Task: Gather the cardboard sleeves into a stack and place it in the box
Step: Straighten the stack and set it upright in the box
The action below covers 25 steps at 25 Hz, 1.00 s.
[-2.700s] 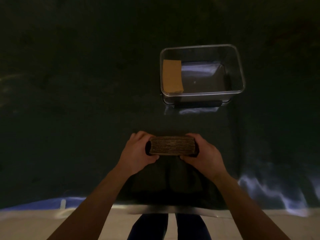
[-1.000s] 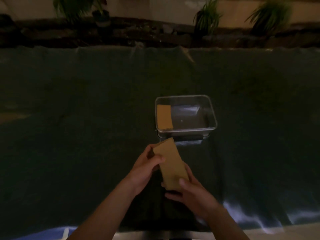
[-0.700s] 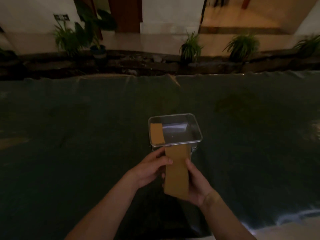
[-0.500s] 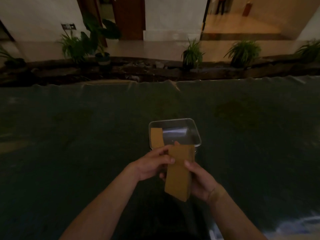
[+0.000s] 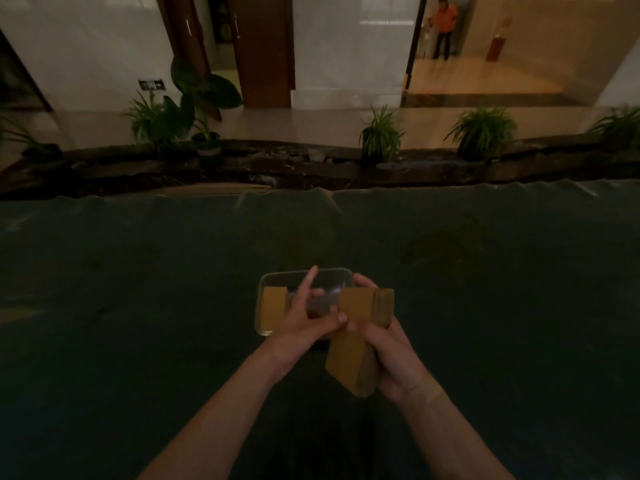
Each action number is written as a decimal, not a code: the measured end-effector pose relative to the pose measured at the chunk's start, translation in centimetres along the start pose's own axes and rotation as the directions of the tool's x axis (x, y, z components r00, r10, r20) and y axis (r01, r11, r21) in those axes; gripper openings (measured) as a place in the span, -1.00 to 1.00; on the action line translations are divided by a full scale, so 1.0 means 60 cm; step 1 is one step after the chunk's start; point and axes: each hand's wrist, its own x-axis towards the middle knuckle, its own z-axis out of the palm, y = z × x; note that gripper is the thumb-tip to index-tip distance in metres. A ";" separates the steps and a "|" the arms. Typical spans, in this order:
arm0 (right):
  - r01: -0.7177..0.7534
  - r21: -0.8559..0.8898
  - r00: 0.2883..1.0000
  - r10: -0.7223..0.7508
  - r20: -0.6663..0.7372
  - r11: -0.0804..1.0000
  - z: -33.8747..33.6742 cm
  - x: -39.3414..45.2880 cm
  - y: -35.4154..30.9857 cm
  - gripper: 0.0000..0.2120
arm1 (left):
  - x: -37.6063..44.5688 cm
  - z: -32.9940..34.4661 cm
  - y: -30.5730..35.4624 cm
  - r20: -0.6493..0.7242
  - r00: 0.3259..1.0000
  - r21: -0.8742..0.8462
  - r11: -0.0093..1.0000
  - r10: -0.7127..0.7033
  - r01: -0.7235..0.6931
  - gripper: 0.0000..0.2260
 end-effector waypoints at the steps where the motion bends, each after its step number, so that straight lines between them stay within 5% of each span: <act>1: 0.064 -0.059 0.997 -0.067 -0.048 0.996 -0.012 0.005 -0.013 -0.31 | 0.004 0.025 -0.011 -0.091 0.996 -0.055 0.998 0.023 -0.028 -0.13; 3: 0.219 -0.206 0.963 -0.245 -0.113 0.954 -0.035 0.016 -0.036 -0.18 | 0.008 0.071 -0.042 -0.240 0.971 -0.385 0.919 -0.015 -0.081 -0.33; 5: 0.349 -0.303 0.918 -0.389 -0.081 0.887 -0.051 0.023 -0.052 -0.04 | 0.018 0.108 -0.069 -0.202 0.945 -0.771 0.636 -0.258 0.009 -0.41; 7: 0.401 -0.351 0.895 -0.443 -0.045 0.846 -0.060 0.023 -0.049 0.04 | 0.025 0.136 -0.077 -0.022 0.936 -0.916 0.383 -0.352 0.122 -0.36; 10: 0.366 -0.389 0.903 -0.424 -0.073 0.846 -0.057 0.022 -0.029 0.05 | 0.040 0.164 -0.058 0.126 0.965 -0.961 0.214 -0.231 0.177 -0.35; 14: 0.355 -0.416 0.896 -0.432 -0.103 0.837 -0.067 0.043 -0.032 -0.01 | 0.067 0.169 -0.040 0.149 0.980 -0.964 0.202 -0.135 0.174 -0.32; 25: 0.198 -0.417 0.944 -0.288 -0.163 0.887 -0.047 0.118 -0.010 -0.02 | 0.120 0.106 -0.039 0.111 0.962 -0.920 0.339 -0.251 0.195 -0.36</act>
